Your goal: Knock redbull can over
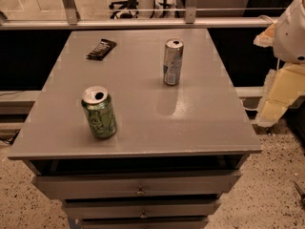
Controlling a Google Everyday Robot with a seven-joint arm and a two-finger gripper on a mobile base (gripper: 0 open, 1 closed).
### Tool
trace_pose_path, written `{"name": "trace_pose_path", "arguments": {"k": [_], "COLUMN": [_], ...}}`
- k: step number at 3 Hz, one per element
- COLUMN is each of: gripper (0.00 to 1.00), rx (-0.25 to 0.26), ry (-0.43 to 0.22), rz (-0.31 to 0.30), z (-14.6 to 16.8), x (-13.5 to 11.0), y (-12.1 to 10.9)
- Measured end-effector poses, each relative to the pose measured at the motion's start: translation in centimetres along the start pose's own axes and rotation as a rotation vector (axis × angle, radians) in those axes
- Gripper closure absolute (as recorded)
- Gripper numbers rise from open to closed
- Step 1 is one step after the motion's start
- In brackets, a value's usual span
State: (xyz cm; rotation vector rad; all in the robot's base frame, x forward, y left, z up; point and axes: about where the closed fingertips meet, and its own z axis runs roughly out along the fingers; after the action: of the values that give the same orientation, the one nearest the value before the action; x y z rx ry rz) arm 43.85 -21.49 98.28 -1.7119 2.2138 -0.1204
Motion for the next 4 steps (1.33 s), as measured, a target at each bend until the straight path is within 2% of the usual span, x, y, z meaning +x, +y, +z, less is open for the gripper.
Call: {"name": "trace_pose_path", "arguments": {"k": [2, 3, 4], "gripper": [0.0, 0.0, 0.0], "rx": [0.019, 0.024, 0.018], "ry": [-0.018, -0.092, -0.204], "rz": [-0.01, 0.03, 0.147], "z": [1.6, 4.4, 10.0], "x": [-1.4, -3.4, -5.1], "y": [-1.2, -4.2, -9.0]}}
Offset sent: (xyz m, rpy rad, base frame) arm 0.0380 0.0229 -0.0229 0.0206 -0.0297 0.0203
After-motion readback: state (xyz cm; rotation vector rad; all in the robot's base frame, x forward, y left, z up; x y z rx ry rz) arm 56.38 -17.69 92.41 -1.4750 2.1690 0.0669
